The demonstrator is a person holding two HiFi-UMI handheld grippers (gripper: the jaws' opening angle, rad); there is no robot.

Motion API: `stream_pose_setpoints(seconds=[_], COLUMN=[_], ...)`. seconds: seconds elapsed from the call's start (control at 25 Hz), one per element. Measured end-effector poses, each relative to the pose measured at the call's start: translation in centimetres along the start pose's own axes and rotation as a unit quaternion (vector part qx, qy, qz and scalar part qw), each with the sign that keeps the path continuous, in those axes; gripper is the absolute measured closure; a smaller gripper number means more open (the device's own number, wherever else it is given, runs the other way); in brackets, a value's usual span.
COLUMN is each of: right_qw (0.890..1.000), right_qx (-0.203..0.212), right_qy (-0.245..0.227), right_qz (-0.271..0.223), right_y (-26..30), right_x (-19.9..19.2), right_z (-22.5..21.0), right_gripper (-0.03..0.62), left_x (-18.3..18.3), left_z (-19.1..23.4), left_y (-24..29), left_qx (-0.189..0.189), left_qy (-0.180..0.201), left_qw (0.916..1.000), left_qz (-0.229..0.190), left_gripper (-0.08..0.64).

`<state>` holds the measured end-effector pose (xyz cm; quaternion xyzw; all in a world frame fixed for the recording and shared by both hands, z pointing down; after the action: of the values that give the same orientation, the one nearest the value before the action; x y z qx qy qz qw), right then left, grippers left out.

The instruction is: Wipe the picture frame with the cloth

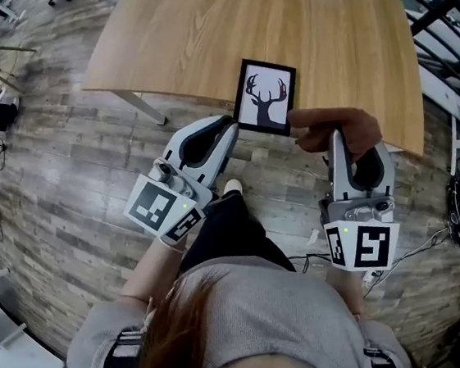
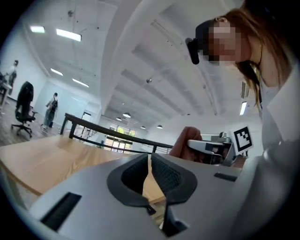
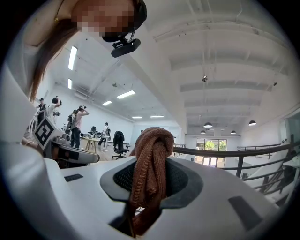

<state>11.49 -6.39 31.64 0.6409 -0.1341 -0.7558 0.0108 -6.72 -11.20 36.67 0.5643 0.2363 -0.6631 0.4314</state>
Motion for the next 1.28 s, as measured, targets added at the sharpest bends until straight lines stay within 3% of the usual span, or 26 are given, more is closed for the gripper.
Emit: stream_pose_setpoints(seconds=[0.08, 0.4, 0.6, 1.28], right_qw=[1.0, 1.0, 0.999, 0.999], right_qx=[0.006, 0.026, 0.027, 0.015], right_qy=[0.002, -0.005, 0.006, 0.004], right_qz=[-0.004, -0.01, -0.023, -0.042], right_y=[-2.3, -12.5, -17.2, -22.0], right_x=[-0.2, -0.7, -0.6, 1.3], right_z=[0.5, 3.0, 3.6, 11.7], right_gripper=[0.459, 0.459, 0.459, 0.459], left_x=[0.1, -0.1, -0.4, 1.0], left_z=[-2.1, -12.5, -17.4, -18.9], left_y=[-0.9, -5.1, -7.0, -14.0], left_qx=[0.026, 0.073, 0.073, 0.033], left_qy=[0.0, 0.012, 0.031, 0.051], left_qw=[0.9996, 0.9948, 0.9951, 0.9953], left_qz=[-0.015, -0.071, -0.06, -0.076], left_gripper=[0.551, 0.552, 0.552, 0.552])
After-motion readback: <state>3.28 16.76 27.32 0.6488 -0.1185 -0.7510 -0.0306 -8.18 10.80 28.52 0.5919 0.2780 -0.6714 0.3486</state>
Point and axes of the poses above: the fingertips, and each gripper's own axes: y forward along the fingers, z to its left, x out of its top, the point moved 3 cm from there along -y, backward along the fingers, and after that the axes turned 12 degrees about z, right-handed, at the moved point
